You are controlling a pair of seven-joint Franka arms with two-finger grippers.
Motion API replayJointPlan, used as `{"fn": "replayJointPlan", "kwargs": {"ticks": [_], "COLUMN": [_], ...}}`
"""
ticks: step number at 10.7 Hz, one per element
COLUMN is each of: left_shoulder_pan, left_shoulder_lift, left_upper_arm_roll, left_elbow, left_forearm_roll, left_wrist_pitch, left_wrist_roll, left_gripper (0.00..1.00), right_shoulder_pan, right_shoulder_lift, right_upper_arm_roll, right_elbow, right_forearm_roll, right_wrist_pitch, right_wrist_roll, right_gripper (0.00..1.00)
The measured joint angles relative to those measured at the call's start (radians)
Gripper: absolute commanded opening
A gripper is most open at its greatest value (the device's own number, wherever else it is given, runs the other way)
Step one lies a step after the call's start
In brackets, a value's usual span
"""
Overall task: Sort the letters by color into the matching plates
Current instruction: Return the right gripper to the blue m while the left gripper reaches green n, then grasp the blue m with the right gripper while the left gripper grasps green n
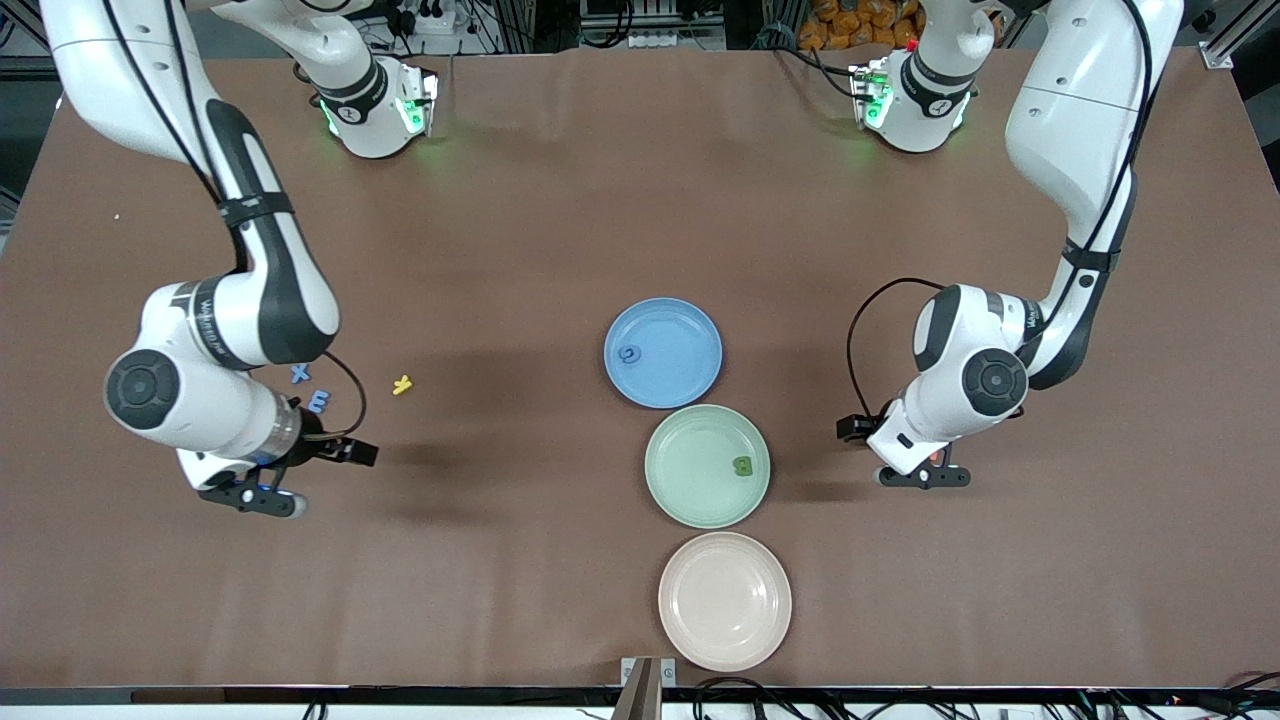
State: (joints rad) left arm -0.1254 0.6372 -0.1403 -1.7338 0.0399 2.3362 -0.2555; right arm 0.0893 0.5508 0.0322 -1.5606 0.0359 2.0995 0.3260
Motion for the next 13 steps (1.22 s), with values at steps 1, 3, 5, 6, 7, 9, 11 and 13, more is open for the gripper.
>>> {"fn": "replayJointPlan", "kwargs": {"ticks": [1, 3, 5, 6, 7, 9, 11, 13], "left_shoulder_pan": [0.011, 0.028, 0.027, 0.025, 0.026, 0.028, 0.039, 0.043], "left_shoulder_lift": [0.002, 0.002, 0.002, 0.002, 0.002, 0.002, 0.002, 0.002], "left_upper_arm_roll": [0.001, 0.002, 0.0, 0.0, 0.0, 0.001, 0.002, 0.001], "left_elbow": [-0.003, -0.005, -0.009, -0.02, -0.044, -0.109, -0.128, -0.129], "left_forearm_roll": [0.0, 0.0, 0.0, 0.0, 0.0, 0.0, 0.0, 0.0], "left_wrist_pitch": [0.001, 0.001, 0.009, 0.026, 0.073, 0.18, 0.2, 0.201], "left_wrist_roll": [-0.001, -0.043, -0.138, -0.181, -0.221, -0.263, -0.268, -0.268], "left_gripper": [1.0, 0.93, 0.92, 0.93, 0.92, 0.85, 0.77, 0.69], "right_shoulder_pan": [-0.025, -0.067, -0.107, -0.126, -0.14, -0.156, -0.161, -0.161], "right_shoulder_lift": [-0.002, -0.007, -0.028, -0.035, -0.04, -0.044, -0.044, -0.044], "right_upper_arm_roll": [0.0, 0.0, 0.0, 0.0, 0.0, 0.001, 0.001, 0.002], "right_elbow": [-0.02, -0.071, -0.153, -0.185, -0.21, -0.268, -0.331, -0.381], "right_forearm_roll": [0.0, 0.001, 0.001, 0.001, 0.001, 0.001, 0.001, 0.001], "right_wrist_pitch": [0.014, 0.034, 0.11, 0.14, 0.158, 0.229, 0.294, 0.341], "right_wrist_roll": [0.001, 0.005, 0.007, 0.007, 0.007, 0.007, 0.007, 0.006], "right_gripper": [1.0, 1.0, 1.0, 1.0, 1.0, 1.0, 1.0, 1.0]}}
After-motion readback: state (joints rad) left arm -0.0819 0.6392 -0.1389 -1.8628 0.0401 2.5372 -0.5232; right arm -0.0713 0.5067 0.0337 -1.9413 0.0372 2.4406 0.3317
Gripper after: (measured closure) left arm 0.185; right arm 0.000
